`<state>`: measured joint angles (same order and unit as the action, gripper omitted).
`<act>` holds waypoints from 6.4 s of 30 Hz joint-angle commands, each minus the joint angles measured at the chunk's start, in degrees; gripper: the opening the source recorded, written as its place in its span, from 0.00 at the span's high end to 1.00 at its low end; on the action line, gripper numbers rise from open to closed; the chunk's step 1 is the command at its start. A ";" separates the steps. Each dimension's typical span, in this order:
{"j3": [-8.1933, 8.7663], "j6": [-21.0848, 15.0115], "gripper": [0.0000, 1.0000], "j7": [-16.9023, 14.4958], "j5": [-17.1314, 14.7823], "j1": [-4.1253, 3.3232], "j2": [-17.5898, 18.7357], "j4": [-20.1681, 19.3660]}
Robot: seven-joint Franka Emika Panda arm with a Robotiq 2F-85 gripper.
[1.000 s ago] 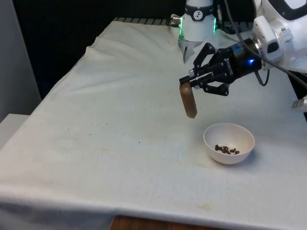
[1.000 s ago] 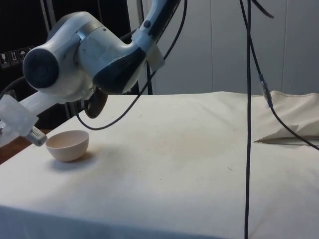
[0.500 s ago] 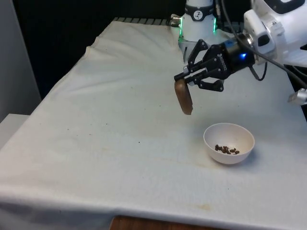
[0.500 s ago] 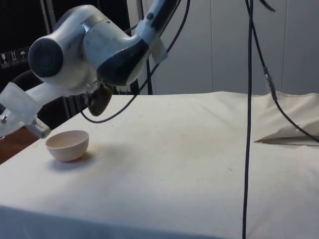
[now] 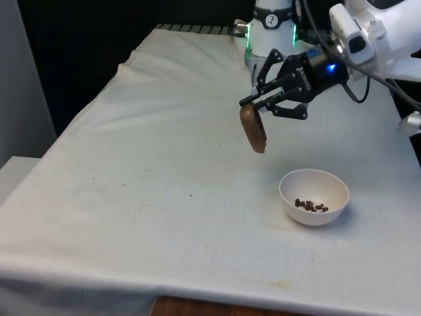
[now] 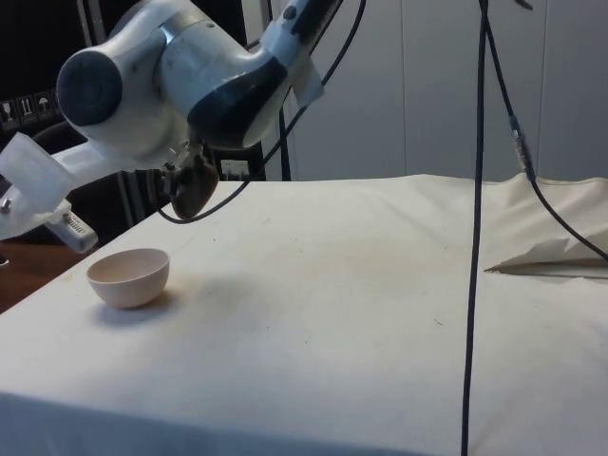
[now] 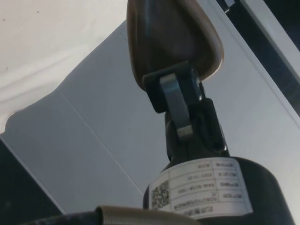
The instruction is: Pour the coffee beans from the cup into the bowl.
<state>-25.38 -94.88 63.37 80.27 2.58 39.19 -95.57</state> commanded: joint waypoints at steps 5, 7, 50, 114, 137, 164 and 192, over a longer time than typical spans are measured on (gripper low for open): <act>-0.40 -1.83 0.99 1.72 -1.78 0.74 -0.69 -0.80; -0.40 -2.06 0.99 2.06 -2.23 0.80 -0.74 -0.86; 7.96 -15.76 0.99 4.70 -11.86 0.46 -7.33 -7.68; 24.64 -46.01 0.99 3.67 -22.12 0.46 -14.32 -20.86; 28.36 -55.00 0.99 -1.89 -30.02 1.32 -15.36 -25.73; 32.37 -62.28 0.99 -12.49 -42.74 1.49 -15.24 -29.45; 34.55 -64.92 0.99 -29.16 -61.48 1.83 -15.30 -32.20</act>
<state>10.66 -158.71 34.78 19.25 3.09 24.12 -127.14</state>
